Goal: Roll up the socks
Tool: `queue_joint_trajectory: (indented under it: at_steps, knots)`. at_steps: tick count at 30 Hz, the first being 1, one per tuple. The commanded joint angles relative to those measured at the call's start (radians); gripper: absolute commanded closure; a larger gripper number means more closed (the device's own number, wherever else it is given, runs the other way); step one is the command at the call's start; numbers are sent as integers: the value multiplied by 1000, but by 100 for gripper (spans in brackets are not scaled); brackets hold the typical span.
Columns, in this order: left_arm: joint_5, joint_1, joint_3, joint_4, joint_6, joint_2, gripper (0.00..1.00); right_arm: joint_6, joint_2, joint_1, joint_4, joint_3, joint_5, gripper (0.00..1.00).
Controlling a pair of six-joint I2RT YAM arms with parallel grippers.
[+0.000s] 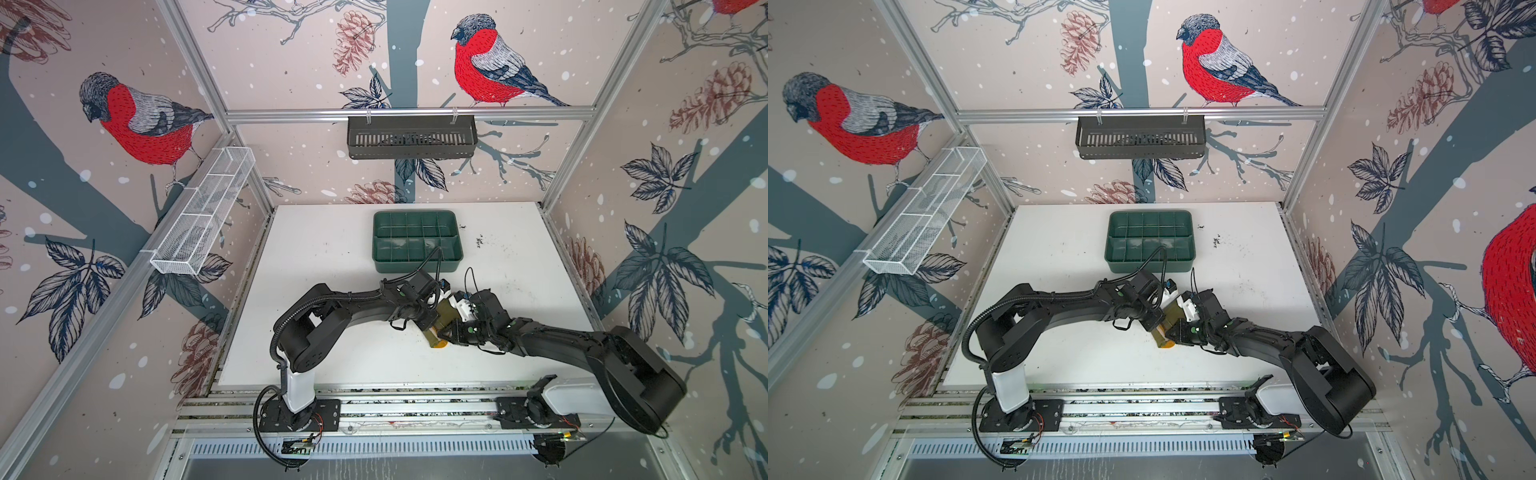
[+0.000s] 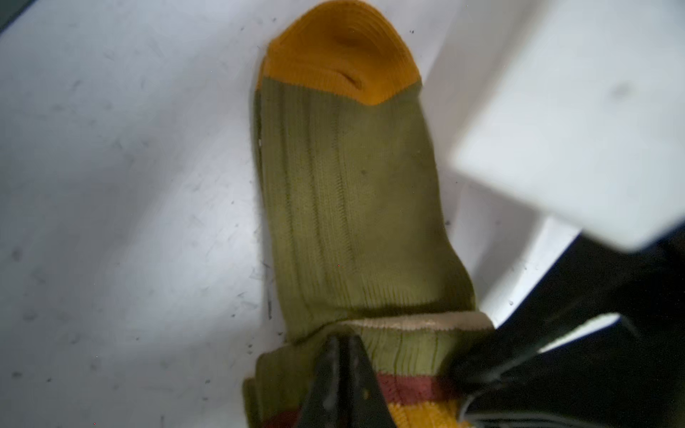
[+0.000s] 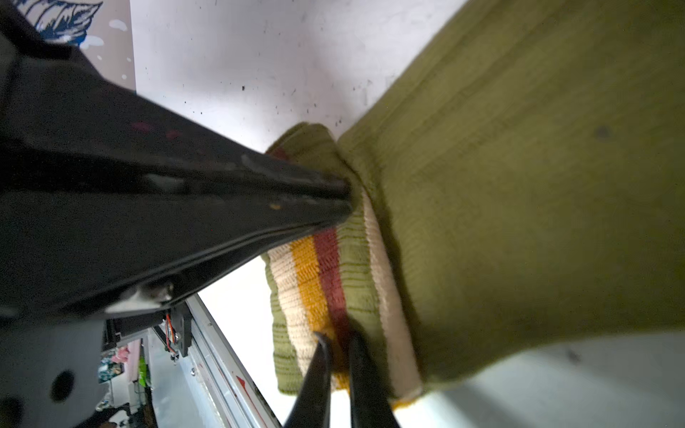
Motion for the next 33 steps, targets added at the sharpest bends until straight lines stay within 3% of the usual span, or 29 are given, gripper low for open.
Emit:
queue_joint_trajectory:
  at_steps: [1, 5, 9, 24, 33]
  knots:
    - [-21, 6, 10, -22, 23, 0, 90, 54, -25, -4, -50, -8, 40, 87]
    - [-4, 4, 6, -15, 22, 3, 90, 25, -115, -18, -126, 46, 58, 80]
    - [6, 4, -4, 4, 14, 3, 90, -14, -146, -38, -196, 98, 66, 80]
    - [18, 3, -2, 16, 2, -2, 90, -92, 11, -46, -198, 106, 45, 86]
    - [38, 6, -29, 38, -76, -136, 76, -95, 54, -48, -158, 84, 41, 87]
